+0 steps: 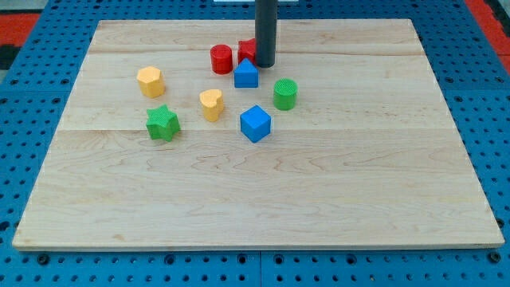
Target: Push blue triangle towards blue cube
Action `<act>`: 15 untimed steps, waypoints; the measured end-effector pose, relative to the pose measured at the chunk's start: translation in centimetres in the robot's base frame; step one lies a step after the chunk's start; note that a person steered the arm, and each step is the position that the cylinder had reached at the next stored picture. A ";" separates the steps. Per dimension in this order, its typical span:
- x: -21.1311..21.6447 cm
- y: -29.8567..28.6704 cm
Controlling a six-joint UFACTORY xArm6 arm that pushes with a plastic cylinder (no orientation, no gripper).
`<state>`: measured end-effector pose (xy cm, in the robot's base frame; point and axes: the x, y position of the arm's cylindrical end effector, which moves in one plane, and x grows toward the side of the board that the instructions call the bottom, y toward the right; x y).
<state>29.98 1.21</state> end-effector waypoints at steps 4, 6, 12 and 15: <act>0.0 -0.6; 0.0 -0.7; 4.2 -4.3; 7.3 -4.0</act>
<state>37.24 -2.81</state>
